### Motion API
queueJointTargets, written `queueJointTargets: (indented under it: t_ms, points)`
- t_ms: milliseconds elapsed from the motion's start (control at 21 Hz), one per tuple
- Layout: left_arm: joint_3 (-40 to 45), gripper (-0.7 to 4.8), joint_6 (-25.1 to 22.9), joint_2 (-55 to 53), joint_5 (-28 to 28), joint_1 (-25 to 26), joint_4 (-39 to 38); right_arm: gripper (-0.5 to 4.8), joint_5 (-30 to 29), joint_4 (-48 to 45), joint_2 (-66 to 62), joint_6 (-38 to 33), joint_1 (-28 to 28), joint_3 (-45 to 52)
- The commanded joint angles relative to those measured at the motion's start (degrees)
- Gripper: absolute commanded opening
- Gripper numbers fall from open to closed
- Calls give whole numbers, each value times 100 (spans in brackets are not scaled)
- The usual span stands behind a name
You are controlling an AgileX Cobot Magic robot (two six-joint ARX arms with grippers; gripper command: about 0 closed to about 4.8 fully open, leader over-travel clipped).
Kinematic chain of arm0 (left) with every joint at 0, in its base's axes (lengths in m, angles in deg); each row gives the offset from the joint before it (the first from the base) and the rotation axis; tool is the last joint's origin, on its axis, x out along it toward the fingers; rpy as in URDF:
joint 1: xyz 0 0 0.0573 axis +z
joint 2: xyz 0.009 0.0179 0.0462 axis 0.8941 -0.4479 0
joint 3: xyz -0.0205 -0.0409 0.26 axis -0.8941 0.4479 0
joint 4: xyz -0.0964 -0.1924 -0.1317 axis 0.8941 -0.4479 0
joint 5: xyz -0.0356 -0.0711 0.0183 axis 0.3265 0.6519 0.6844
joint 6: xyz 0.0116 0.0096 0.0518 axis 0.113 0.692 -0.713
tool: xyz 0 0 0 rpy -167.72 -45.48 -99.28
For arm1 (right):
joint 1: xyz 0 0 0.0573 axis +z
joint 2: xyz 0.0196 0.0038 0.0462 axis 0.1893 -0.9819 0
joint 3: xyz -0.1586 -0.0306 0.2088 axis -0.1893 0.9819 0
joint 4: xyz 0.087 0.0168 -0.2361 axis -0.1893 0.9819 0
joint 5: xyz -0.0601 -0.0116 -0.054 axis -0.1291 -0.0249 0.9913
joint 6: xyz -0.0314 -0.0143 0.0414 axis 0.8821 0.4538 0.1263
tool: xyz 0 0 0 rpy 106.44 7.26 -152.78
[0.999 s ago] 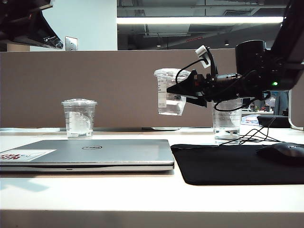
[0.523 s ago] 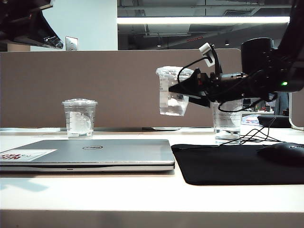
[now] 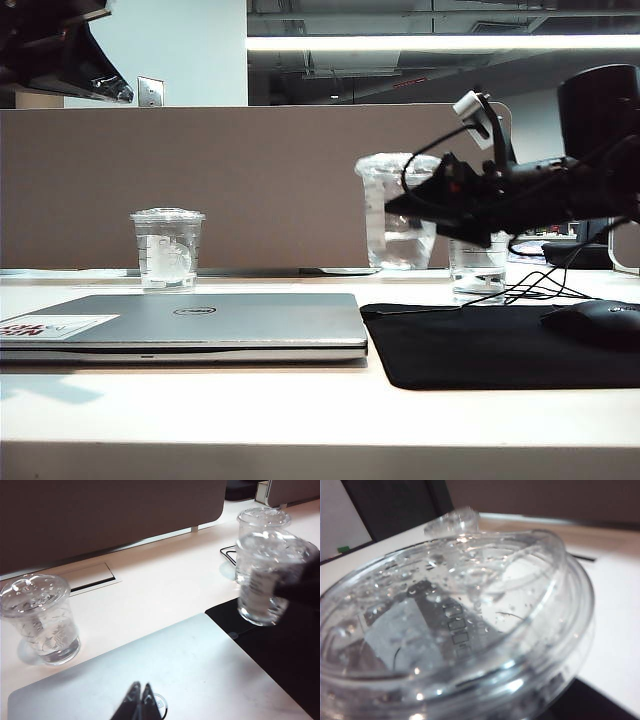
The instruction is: Pick up the coffee cup on the middle and place it on the right side of the laptop.
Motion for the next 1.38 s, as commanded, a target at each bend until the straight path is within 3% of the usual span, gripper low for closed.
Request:
queueJointTargets:
  t_ms: [48, 618, 904, 1189, 1379]
  points:
    - [-20, -5, -17, 11, 2, 4, 52, 305, 127, -199, 83, 173, 9, 251]
    - [-20, -5, -17, 11, 2, 4, 52, 305, 420, -756, 83, 352, 44, 1217]
    - [-20, -5, -17, 11, 2, 4, 52, 305, 400, -776, 81, 909, 105, 1401]
    - [-20, -5, -17, 9, 2, 4, 52, 307, 448, -776, 74, 940, 118, 1427]
    - [-20, -5, -17, 9, 2, 4, 52, 364, 472, -662, 74, 1119, 118, 1434]
